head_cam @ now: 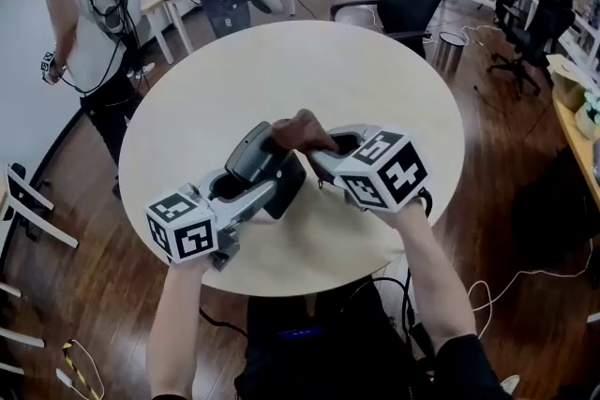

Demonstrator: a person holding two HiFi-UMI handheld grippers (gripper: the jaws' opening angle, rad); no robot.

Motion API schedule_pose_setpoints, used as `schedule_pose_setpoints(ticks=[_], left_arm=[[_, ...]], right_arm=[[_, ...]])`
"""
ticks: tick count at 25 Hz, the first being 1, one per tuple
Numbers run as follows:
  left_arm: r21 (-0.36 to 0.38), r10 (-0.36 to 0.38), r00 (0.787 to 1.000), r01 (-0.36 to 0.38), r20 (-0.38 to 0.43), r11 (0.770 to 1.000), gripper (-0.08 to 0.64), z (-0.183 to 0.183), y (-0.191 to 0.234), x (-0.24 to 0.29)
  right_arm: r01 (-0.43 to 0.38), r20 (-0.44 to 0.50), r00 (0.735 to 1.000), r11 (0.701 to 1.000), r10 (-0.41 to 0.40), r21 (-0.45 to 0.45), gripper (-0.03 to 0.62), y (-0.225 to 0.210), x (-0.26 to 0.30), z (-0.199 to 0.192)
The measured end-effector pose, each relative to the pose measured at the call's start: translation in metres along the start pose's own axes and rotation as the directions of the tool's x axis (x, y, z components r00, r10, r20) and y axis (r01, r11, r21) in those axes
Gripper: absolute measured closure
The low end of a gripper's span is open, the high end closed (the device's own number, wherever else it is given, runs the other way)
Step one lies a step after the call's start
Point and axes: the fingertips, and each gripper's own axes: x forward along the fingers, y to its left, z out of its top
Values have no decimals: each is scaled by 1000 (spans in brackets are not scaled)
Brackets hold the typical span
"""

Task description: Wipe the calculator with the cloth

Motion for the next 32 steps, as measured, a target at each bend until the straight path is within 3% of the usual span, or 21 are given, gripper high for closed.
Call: schedule_pose_setpoints(ticks=[3,6,9,14,19,23,29,32], left_arm=[[-102,21,999,-17,37,995,353,16,19,-20],[-164,72,996,-63,51,984,354,26,25,-21],[-222,118,992,-108,37,969,354,23,22,-15],[-215,181,983,-173,18,961,333,34,20,-13],[-212,165,986,-166,-22,963,327,34,1,10],[-222,78,992,-98,-95,970,319,22,-15,38],[-179,7,970,-53,-244,983,314,-19,-21,33],[-171,-8,970,-35,-244,985,314,-16,-16,38]], right_arm=[[-133,1,991,991,133,-23,528,44,30,11],[-197,-7,980,980,196,-10,528,59,47,12],[-243,-9,970,968,244,61,528,59,54,4],[-293,-10,954,941,299,172,528,57,64,6],[-242,7,969,934,249,263,528,35,39,-1],[-165,8,985,942,170,293,528,13,21,-14],[-74,-69,992,937,104,341,528,14,43,-37],[-39,-103,992,942,78,333,528,-5,49,-44]])
